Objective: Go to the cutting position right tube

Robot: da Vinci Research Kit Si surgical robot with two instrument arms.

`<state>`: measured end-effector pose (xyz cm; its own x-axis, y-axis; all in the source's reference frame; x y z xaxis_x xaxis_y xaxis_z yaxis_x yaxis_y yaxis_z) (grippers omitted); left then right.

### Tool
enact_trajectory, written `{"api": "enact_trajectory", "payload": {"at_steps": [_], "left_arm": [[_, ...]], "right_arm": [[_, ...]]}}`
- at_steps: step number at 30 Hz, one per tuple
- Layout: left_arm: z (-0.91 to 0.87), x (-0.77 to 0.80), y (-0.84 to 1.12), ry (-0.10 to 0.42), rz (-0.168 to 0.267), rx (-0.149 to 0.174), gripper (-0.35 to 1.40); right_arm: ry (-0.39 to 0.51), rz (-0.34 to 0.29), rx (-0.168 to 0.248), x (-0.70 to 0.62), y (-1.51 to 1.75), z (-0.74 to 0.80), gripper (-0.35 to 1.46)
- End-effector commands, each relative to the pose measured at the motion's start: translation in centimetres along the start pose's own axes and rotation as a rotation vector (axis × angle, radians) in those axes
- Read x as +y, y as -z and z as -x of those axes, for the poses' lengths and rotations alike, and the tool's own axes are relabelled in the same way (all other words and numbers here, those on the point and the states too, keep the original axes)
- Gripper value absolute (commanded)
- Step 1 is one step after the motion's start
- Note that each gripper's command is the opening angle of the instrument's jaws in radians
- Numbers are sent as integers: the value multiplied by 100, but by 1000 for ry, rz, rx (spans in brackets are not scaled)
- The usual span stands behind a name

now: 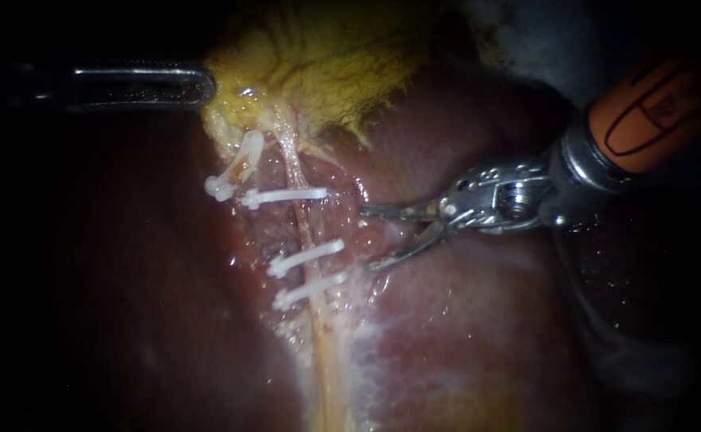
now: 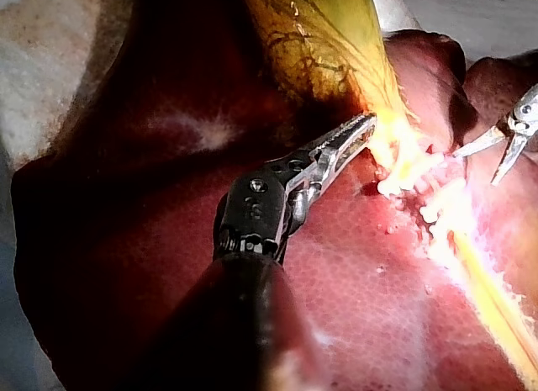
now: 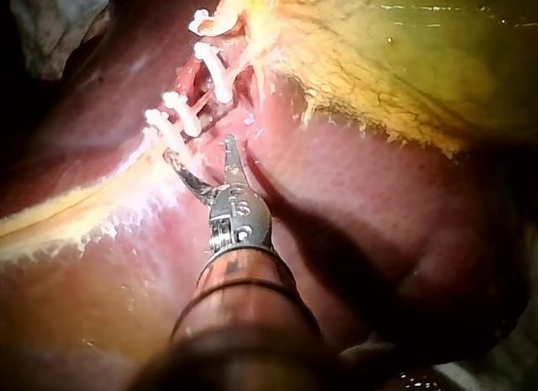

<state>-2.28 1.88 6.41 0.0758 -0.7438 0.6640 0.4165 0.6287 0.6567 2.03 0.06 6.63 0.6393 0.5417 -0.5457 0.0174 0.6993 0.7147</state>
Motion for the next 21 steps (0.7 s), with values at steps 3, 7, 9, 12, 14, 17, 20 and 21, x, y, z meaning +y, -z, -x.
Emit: {"api": "enact_trajectory", "payload": {"at_steps": [3,7,9,12,14,17,20,21], "left_arm": [[0,0,0,0,1,0,-35],[-1,0,-1,0,1,0,-35],[-1,-1,-1,0,1,0,-35],[-1,-1,-2,0,-1,0,-35],[-1,-1,-2,-1,-1,0,-35],[-2,-1,-2,-1,-1,0,-35],[-2,-1,-3,-1,0,0,-35],[-2,-1,-3,-1,0,0,-35]], "right_arm": [[-33,-29,16,5,-4,0,131],[-94,-76,41,15,-11,-3,129],[-114,-99,51,20,-14,-4,129],[-145,-131,60,27,-21,-5,129],[-153,-146,58,31,-28,-4,129],[-155,-164,49,34,-40,1,129],[-175,-201,73,36,-50,2,129],[-181,-213,82,37,-52,1,129]]}}
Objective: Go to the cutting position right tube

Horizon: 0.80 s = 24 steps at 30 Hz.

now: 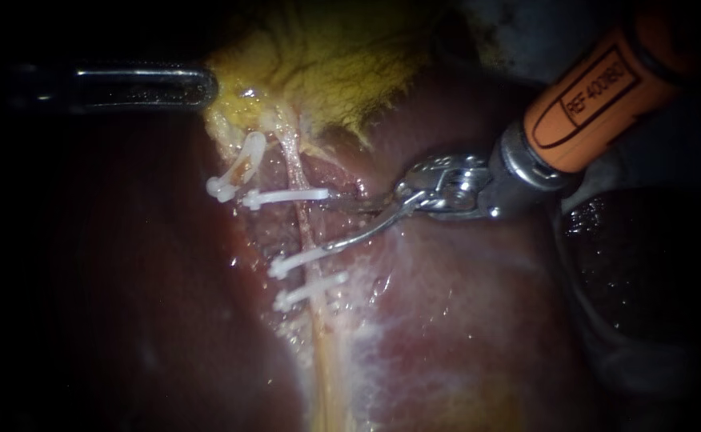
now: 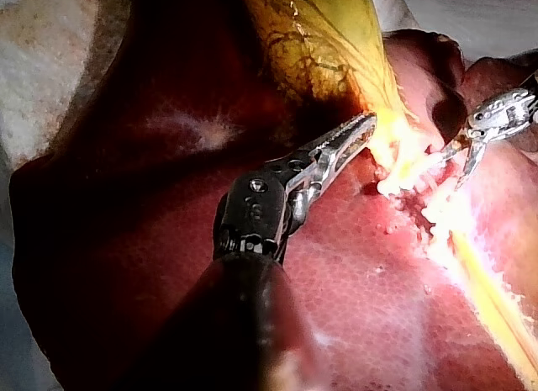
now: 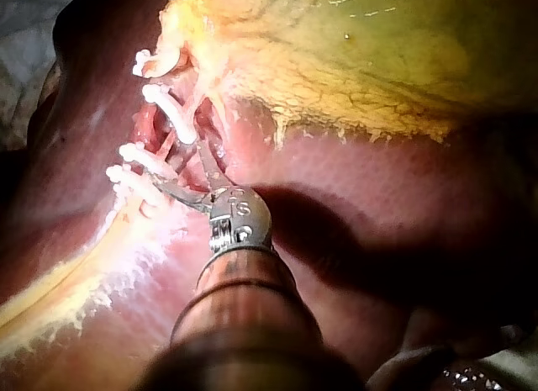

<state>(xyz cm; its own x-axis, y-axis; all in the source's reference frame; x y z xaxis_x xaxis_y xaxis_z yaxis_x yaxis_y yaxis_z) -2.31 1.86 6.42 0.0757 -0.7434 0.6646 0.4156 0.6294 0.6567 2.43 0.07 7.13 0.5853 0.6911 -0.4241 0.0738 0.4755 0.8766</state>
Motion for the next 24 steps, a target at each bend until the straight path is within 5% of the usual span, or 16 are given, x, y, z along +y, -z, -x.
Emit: {"api": "enact_trajectory", "payload": {"at_steps": [1,8,18,24], "left_arm": [[0,0,0,0,1,0,-35],[0,0,0,0,1,0,-35],[0,0,0,0,1,0,-35],[0,0,-1,0,1,0,-35]], "right_arm": [[3,-10,6,1,-2,-1,129],[0,-87,43,7,-18,-15,128],[31,-165,41,13,-37,-26,113],[164,-204,33,17,-46,-34,101]]}}
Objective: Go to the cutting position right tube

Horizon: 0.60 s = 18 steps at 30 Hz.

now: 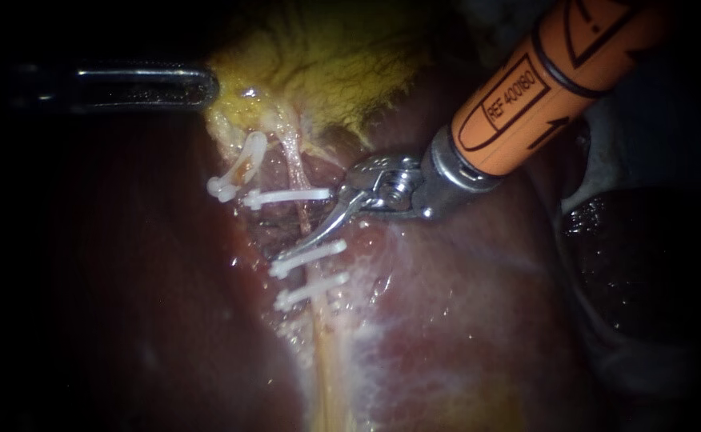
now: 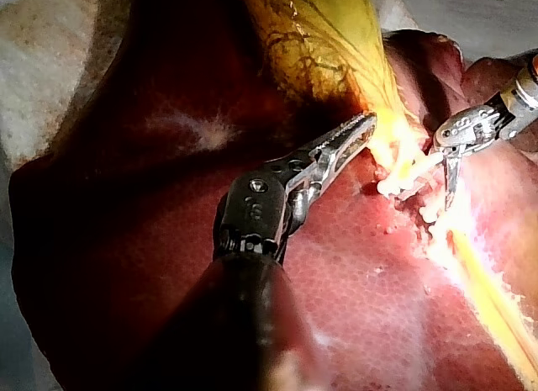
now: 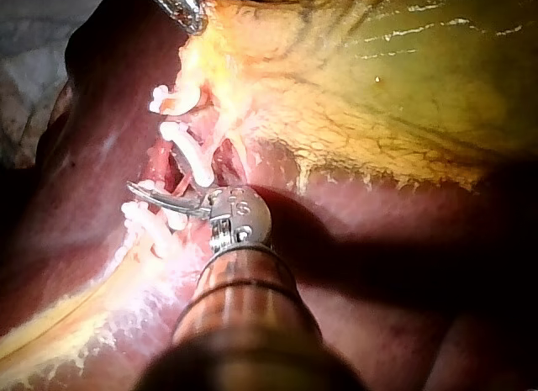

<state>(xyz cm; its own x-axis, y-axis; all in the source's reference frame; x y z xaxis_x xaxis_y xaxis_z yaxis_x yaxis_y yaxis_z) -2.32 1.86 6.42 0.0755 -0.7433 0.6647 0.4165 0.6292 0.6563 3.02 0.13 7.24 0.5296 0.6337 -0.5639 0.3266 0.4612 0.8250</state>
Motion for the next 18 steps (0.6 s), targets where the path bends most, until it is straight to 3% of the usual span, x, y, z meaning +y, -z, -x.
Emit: {"api": "enact_trajectory", "payload": {"at_steps": [1,12,18], "left_arm": [[0,0,0,0,0,0,-35],[0,-1,-1,0,1,0,-35],[0,-1,-1,0,1,0,-35]], "right_arm": [[20,-7,5,1,-1,-1,99],[155,-117,55,8,-12,-10,84],[172,-177,115,3,-16,-12,82]]}}
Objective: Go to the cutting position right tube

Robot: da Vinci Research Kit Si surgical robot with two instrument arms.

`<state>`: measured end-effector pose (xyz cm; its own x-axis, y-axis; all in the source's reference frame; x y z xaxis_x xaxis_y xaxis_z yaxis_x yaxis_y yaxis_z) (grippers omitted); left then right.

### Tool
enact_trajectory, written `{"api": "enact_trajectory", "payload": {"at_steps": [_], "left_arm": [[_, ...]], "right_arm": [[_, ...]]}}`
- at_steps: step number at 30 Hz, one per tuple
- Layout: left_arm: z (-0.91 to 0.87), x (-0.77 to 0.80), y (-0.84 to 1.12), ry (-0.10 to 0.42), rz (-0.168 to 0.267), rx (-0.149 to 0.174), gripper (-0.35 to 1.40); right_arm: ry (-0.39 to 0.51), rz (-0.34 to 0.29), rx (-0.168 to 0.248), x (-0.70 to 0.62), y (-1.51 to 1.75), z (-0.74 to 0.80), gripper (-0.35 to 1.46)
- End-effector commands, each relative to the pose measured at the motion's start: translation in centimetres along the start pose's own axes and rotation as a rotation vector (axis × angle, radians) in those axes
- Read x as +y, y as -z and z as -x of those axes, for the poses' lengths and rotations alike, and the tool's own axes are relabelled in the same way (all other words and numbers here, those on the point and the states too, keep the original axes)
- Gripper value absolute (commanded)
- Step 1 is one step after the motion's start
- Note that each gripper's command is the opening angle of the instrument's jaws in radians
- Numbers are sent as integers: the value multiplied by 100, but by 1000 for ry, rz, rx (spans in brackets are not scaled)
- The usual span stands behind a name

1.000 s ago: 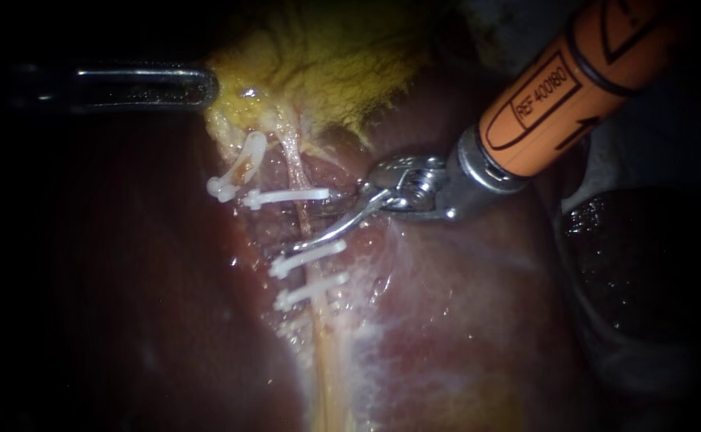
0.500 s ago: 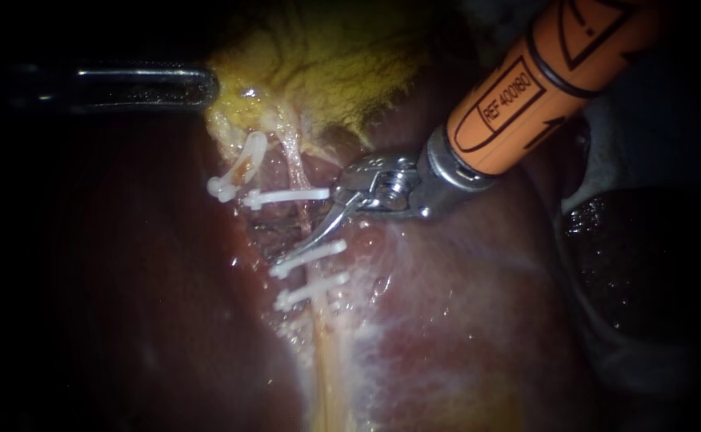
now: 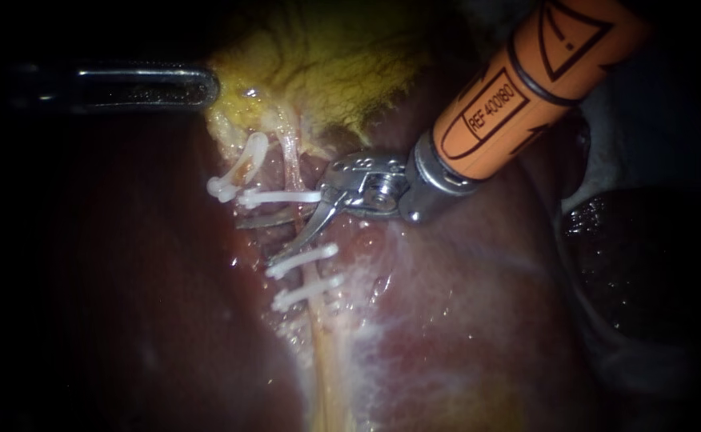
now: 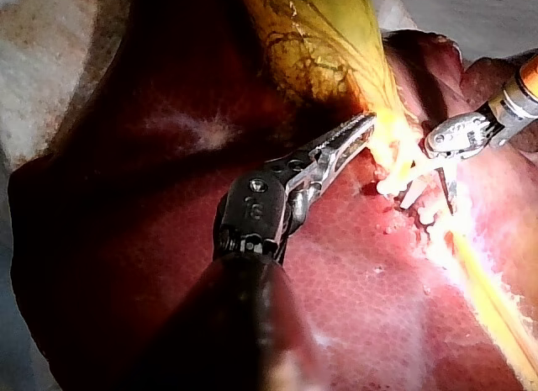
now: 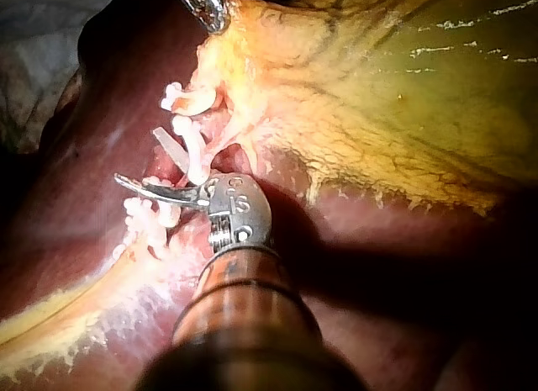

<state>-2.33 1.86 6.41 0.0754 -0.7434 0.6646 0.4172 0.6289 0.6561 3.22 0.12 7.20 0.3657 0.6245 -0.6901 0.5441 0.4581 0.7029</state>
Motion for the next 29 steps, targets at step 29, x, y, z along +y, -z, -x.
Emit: {"api": "enact_trajectory", "payload": {"at_steps": [29], "left_arm": [[0,0,-1,0,-2,0,-35]], "right_arm": [[10,-40,76,-25,-12,-25,82]]}}
